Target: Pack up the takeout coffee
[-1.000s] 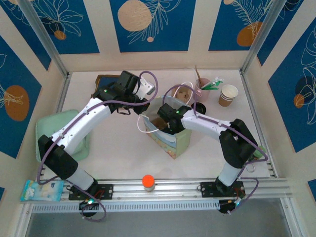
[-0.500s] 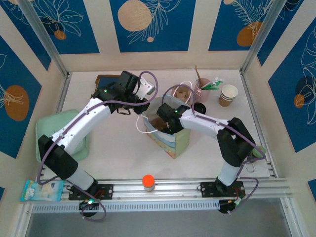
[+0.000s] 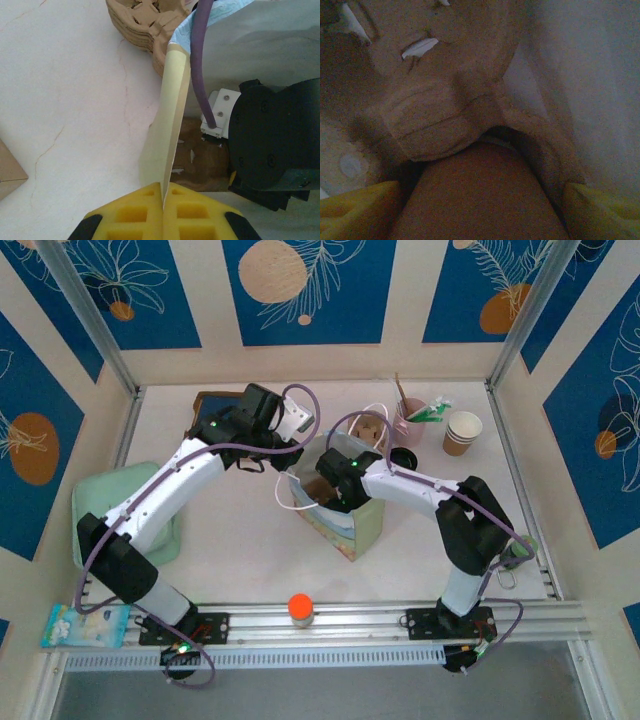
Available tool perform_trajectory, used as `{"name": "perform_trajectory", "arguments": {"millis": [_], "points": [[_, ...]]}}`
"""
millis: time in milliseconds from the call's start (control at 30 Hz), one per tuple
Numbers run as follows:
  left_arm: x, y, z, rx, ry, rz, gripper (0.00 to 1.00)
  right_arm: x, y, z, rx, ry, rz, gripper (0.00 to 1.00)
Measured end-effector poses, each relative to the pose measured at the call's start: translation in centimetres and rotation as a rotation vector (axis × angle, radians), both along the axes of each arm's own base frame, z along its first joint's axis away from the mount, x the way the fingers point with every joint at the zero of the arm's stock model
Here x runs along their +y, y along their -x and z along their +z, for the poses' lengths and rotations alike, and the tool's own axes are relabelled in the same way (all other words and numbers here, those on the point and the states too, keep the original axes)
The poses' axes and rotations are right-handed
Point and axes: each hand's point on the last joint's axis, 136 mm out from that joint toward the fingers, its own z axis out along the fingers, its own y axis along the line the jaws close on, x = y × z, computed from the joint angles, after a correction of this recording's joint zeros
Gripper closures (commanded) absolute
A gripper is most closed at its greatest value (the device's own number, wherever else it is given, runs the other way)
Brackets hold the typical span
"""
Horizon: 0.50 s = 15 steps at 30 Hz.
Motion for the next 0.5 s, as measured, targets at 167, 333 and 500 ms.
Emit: {"name": "perform_trajectory", "arguments": {"millis": [167, 333, 500], "points": [[-0.03, -0.04, 0.02, -0.002, 0.002, 0.000, 0.94, -0.03, -0.06, -0.10, 0.005, 0.001, 0.000, 0.69], [-0.06, -0.07, 0.02, -0.003, 0.003, 0.000, 0.94, -0.09, -0.09, -0.25, 0.014, -0.001, -0.002, 0.66], [-0.11, -0.14, -0.04, -0.006, 0.005, 0.000, 0.94, -0.13, -0.11, -0.37, 0.018, -0.001, -0.005, 0.64]]}}
